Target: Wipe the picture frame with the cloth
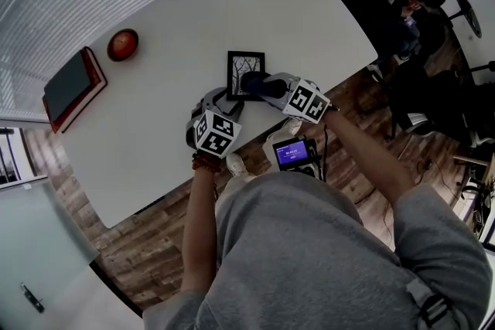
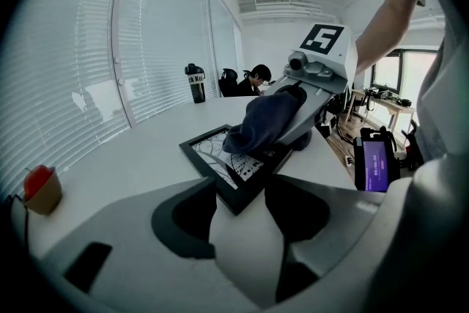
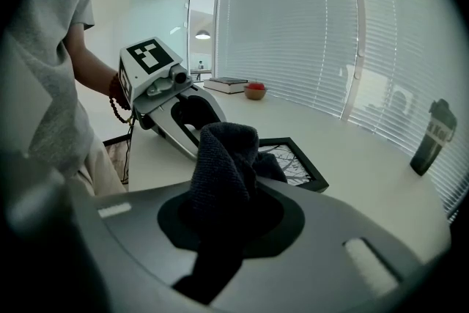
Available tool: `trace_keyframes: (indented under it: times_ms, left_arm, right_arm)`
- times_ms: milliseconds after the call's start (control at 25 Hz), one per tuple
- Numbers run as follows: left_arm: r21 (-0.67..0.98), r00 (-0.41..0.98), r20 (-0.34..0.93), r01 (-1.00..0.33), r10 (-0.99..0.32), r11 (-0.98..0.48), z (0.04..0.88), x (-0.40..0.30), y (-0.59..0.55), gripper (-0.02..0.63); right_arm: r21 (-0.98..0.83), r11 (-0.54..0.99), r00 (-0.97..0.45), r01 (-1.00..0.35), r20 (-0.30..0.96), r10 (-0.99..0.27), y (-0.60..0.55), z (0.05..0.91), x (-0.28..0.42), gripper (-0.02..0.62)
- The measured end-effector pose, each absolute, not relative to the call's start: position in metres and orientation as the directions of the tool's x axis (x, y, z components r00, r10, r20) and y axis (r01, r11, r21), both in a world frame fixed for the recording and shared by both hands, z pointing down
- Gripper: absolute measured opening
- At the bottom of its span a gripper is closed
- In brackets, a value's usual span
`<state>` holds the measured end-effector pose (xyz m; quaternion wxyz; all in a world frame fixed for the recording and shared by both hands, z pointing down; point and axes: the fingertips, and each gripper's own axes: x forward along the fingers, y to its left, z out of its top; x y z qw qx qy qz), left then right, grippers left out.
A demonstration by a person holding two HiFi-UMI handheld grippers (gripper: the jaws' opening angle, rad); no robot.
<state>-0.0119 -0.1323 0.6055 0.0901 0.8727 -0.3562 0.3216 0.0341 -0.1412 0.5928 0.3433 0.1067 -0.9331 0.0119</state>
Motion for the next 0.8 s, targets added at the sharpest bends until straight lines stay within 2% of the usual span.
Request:
trace_keyframes:
  times_ms: [480,640,800]
  left_arm:
    - [-0.069,0.543,0.624,-0.678,-0.562,-0.732,0.605,-0.011,-0.131,0.21]
    - [-0.069,0.544,0.624,-0.677,-0.561,-0.733,0.605,-0.011,-0.132,0.209]
    - [-0.066,0.546,0.623,-0.677,-0.56,-0.733,0.605,-0.011,-0.132,0.209]
  right_arm:
    - [0.017,0.983,-0.747,-0.182,0.648,-0.149,-0.119,0.591,0.032,0.067]
    - [-0.047,0.99,-0.759,-0.13,0.647,-0.069,-0.111,0.589,0.032,0.067]
    - [-0.153,0.988,-0.775,-0.009,0.626,0.089,-0.093,0.578,0.036,0.067]
